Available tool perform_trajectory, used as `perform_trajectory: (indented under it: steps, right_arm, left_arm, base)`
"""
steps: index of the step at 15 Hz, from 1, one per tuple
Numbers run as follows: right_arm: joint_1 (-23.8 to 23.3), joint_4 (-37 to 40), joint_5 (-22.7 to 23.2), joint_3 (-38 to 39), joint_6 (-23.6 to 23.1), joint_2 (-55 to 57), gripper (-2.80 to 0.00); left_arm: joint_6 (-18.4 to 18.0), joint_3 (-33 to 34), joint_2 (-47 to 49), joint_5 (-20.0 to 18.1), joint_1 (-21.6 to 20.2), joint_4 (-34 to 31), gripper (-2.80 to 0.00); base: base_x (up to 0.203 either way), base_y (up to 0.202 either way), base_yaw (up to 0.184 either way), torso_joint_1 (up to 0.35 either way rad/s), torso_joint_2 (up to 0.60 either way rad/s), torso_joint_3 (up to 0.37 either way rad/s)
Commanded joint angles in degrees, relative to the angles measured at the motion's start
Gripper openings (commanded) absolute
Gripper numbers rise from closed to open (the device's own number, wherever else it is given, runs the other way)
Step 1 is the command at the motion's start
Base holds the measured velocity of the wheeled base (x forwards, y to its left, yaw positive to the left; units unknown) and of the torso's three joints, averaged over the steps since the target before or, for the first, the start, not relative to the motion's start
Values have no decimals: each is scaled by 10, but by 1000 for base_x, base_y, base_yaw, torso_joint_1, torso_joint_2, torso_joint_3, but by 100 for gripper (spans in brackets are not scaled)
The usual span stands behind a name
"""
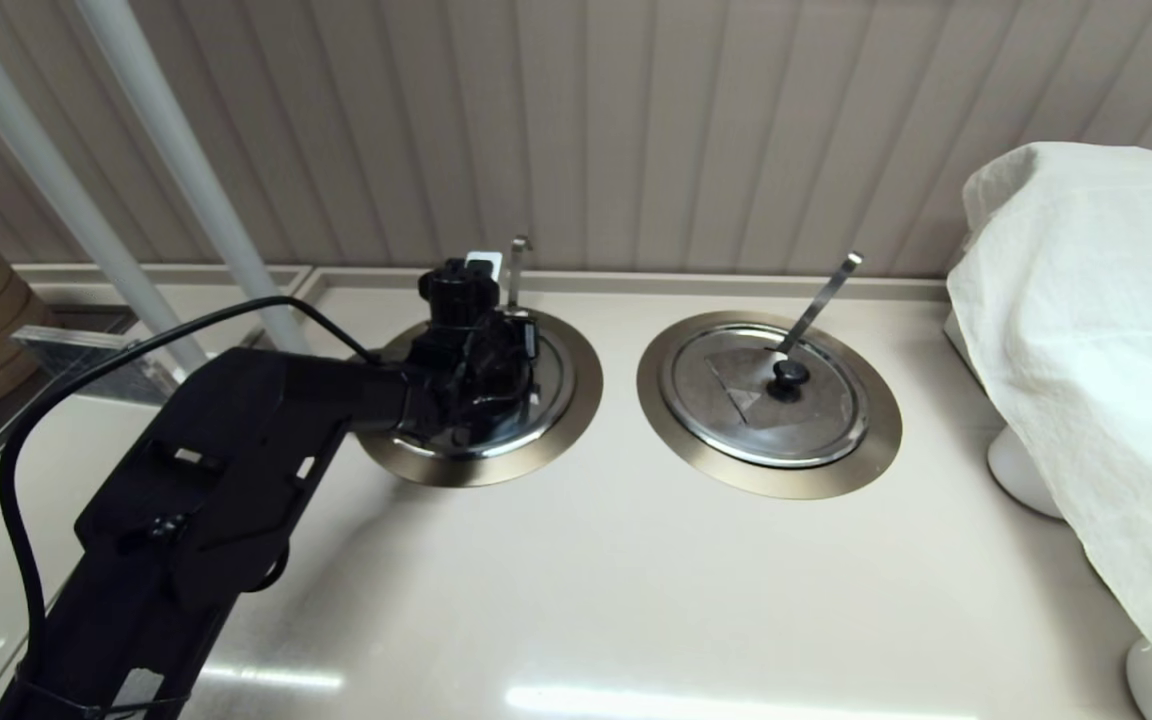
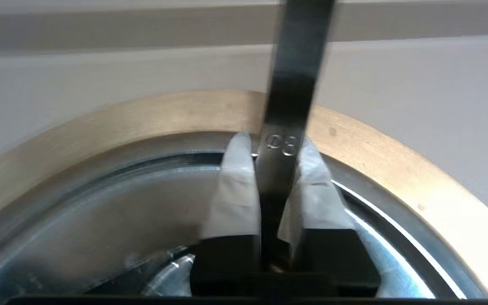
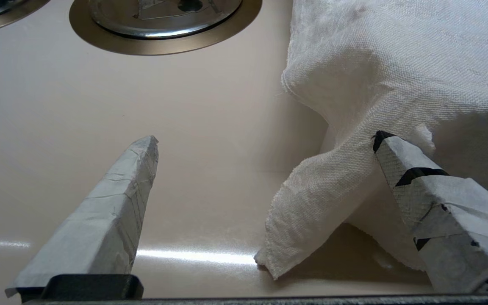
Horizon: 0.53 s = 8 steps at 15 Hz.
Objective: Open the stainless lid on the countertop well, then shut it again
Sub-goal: Stir with a spoon
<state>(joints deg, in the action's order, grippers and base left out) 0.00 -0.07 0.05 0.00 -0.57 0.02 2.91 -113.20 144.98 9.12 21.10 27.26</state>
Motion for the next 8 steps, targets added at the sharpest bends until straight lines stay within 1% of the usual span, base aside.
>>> perform_trajectory:
  steps: [1,5,8]
  right_arm:
    - [0,0,0,0,0,1,0]
    - [0,0,0,0,0,1,0]
    - [0,0,0,0,0,1,0]
  left_arm:
    - [2,0,0,0,0,1,-280]
    - [1,1,7,1,0,2,-280]
    - [1,7,-2,10,-1,10,-280]
  base:
    - [0,0,0,0,0,0]
    - [0,0,0,0,0,0]
    - [0,0,0,0,0,0]
